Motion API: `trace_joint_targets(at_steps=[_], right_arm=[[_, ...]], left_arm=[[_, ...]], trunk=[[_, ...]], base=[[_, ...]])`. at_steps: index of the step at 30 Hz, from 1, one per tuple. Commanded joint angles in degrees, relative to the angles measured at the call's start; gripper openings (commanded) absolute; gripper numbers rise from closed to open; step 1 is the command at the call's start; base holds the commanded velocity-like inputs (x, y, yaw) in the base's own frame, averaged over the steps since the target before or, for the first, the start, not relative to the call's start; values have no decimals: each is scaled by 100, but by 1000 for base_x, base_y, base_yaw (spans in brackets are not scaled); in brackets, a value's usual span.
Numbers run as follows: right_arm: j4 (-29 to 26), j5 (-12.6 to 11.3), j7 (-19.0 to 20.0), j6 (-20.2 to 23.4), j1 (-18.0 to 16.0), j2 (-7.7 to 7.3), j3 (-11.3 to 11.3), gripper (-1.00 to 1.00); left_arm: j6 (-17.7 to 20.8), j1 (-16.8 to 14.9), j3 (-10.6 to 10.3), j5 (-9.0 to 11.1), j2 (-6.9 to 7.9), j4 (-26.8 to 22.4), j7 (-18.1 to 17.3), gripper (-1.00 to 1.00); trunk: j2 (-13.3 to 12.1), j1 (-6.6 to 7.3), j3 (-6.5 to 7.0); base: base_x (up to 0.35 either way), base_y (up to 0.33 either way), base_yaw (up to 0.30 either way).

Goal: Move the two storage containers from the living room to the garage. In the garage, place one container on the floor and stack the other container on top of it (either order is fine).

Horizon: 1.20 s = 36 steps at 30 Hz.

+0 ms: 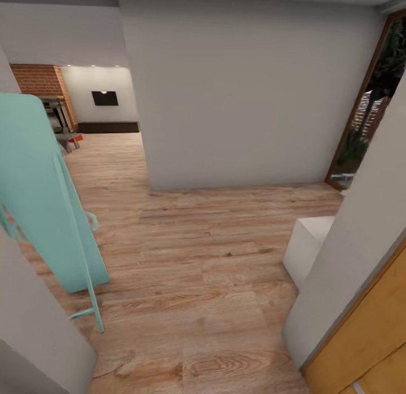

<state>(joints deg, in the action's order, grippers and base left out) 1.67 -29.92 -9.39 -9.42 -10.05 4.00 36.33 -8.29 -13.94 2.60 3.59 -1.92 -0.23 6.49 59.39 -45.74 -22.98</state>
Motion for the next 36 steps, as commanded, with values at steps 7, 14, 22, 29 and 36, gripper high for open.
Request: trace_joint_targets(at_steps=[7, 14, 22, 29, 36], right_arm=[[18, -50, -6, -26, -6, 4, 44, 100], [18, -56, -9, -26, -6, 4, 41, 100], [18, -53, -10, -25, -6, 4, 41, 100], [18, -53, -10, -24, -6, 4, 41, 100], [18, -50, -8, -24, -6, 4, 41, 100]], left_arm=[[-23, -4, 21, 37, -2, 6, 1, 100], [-23, -4, 21, 37, -2, 6, 1, 100], [-23, -4, 21, 37, -2, 6, 1, 100], [-23, -4, 21, 37, -2, 6, 1, 100], [-22, -4, 21, 37, -2, 6, 1, 100]], trunk=[[3, -3, -6], [3, -3, -6], [3, -3, -6], [3, -3, -6], [3, -3, -6]], base=[[323, 0, 0], [323, 0, 0], [323, 0, 0], [323, 0, 0], [323, 0, 0]])
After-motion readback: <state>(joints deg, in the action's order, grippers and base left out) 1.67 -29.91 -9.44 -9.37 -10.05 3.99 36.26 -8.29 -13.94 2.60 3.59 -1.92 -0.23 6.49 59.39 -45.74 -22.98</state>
